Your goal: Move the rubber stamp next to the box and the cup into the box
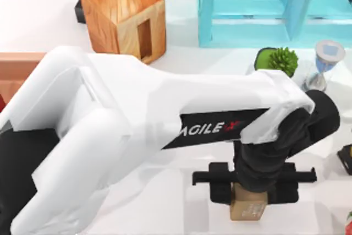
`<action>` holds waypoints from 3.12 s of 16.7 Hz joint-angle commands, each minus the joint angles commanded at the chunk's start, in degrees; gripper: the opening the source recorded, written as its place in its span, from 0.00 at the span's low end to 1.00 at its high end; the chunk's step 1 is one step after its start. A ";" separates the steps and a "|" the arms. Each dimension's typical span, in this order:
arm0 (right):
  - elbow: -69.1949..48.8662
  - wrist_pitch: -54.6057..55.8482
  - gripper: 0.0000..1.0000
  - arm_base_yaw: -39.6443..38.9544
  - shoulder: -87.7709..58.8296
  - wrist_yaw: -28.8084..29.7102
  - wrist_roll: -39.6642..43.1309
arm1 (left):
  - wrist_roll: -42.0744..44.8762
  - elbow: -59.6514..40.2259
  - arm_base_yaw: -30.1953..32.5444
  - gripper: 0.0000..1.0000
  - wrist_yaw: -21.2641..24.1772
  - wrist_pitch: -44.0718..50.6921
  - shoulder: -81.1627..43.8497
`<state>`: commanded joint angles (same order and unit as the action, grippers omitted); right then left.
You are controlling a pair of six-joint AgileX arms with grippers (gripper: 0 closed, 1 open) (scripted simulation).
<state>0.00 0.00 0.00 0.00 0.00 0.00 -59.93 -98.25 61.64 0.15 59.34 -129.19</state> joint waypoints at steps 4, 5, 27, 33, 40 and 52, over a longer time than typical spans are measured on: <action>0.00 0.00 1.00 0.00 0.00 0.00 0.00 | 0.98 1.27 -1.05 0.00 -0.10 1.35 2.32; 0.00 0.00 1.00 0.00 0.00 0.00 0.00 | 1.64 2.23 -1.79 0.00 -0.12 2.30 4.24; 0.00 0.00 1.00 0.00 0.00 0.00 0.00 | 19.57 22.69 -19.77 0.00 -0.22 13.33 36.55; 0.00 0.00 1.00 0.00 0.00 0.00 0.00 | 28.51 31.74 -28.87 0.00 -0.22 14.68 47.06; 0.00 0.00 1.00 0.00 0.00 0.00 0.00 | 30.60 33.76 -30.69 0.00 -0.28 15.04 49.09; 0.00 0.00 1.00 0.00 0.00 0.00 0.00 | 30.90 46.80 -31.26 0.00 -0.24 -0.05 47.07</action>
<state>0.00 0.00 0.00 0.00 0.00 0.00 -29.02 -51.45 30.39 -0.08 59.29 -82.13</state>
